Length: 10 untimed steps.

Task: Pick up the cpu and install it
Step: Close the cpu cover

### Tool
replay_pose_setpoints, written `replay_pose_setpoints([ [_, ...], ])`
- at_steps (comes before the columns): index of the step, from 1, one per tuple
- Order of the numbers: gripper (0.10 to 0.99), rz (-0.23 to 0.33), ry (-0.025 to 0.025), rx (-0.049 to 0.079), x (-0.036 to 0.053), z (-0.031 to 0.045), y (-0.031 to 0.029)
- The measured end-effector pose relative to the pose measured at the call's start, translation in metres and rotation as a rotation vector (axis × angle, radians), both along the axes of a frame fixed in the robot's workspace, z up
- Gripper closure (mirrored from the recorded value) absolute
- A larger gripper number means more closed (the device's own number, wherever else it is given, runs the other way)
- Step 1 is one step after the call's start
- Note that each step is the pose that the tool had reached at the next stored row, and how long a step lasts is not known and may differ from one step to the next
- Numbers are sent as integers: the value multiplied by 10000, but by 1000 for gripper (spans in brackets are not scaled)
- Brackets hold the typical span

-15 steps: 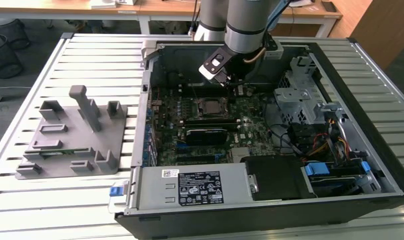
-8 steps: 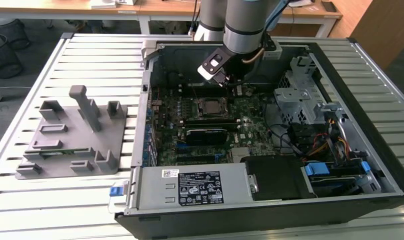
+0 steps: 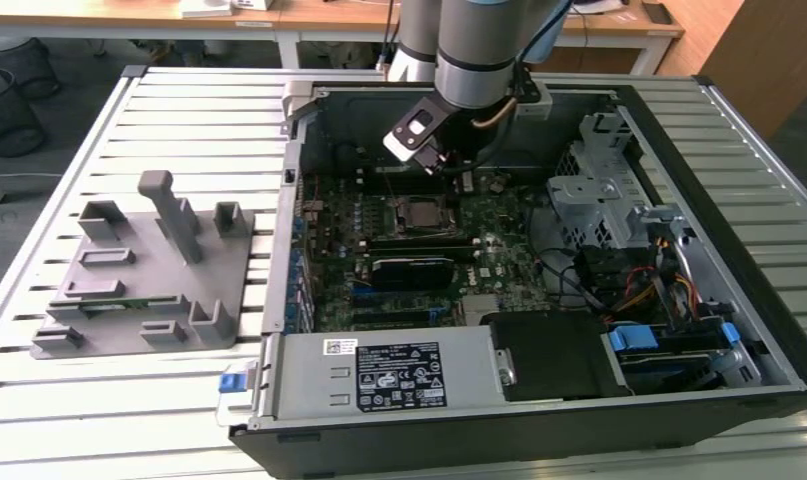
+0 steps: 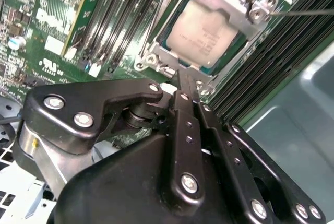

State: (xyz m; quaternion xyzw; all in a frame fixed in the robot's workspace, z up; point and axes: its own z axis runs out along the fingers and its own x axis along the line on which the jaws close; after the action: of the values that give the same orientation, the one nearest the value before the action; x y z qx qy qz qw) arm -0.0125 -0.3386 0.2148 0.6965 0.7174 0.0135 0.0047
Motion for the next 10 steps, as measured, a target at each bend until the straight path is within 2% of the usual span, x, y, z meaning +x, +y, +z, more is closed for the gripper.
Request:
replay_pose_setpoints([
  [10,980,0,-1,1,-198,-11,0],
])
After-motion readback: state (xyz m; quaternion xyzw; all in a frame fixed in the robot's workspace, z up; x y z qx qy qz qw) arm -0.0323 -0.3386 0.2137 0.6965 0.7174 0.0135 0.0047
